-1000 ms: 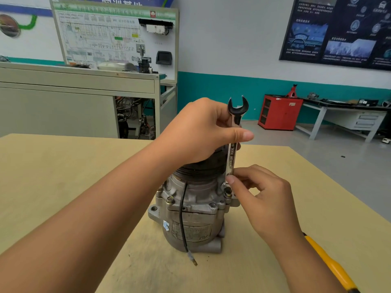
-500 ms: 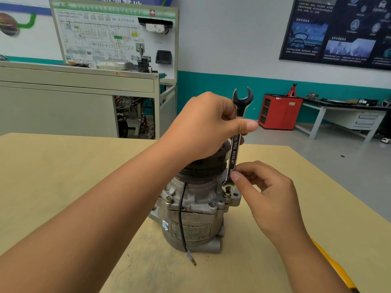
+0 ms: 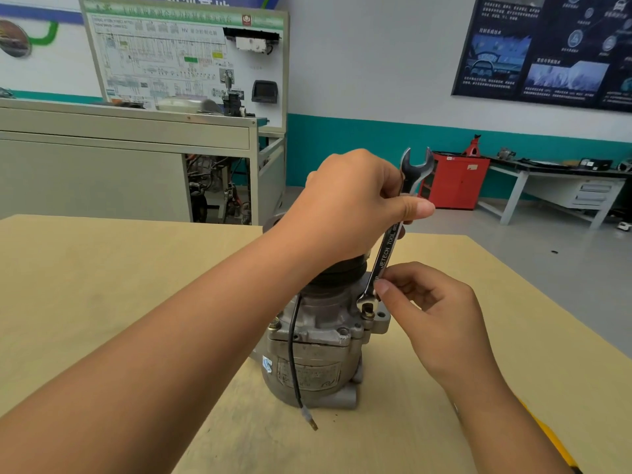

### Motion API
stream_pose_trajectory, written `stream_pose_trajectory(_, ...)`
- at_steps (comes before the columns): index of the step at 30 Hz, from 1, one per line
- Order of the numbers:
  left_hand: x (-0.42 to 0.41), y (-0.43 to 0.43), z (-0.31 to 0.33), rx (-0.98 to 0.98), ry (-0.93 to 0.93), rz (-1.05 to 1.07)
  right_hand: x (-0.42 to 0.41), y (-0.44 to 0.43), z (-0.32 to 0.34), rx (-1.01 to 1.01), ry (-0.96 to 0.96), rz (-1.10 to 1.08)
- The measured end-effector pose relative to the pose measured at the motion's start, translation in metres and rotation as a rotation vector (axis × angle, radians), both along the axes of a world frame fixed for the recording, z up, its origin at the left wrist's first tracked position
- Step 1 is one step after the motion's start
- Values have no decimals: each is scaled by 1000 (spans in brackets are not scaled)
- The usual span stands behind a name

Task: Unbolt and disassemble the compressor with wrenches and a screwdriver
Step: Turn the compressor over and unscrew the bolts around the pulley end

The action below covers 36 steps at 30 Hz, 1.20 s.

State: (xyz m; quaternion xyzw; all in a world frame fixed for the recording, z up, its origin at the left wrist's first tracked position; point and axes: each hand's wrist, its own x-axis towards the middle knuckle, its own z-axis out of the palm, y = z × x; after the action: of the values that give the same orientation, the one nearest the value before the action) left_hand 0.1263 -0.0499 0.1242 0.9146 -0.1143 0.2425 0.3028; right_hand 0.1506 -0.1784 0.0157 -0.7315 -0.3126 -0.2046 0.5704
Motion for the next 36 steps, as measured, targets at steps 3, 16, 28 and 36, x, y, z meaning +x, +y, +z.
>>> stream_pose_trajectory(3, 0, -3, -1, -6, -12, -3, 0, -1, 1, 3, 18, 6)
stream_pose_trajectory(16, -4, -5, -2, -25, -26, 9, 1, -1, 1, -4, 26, 5)
stream_pose_trajectory(28, -1, -10, -10, -43, -66, 60, 1, -3, 3, 9, 100, 73)
stream_pose_trajectory(36, 13, -16, -9, 76, -68, 111, -5, 8, 1, 91, 69, -95)
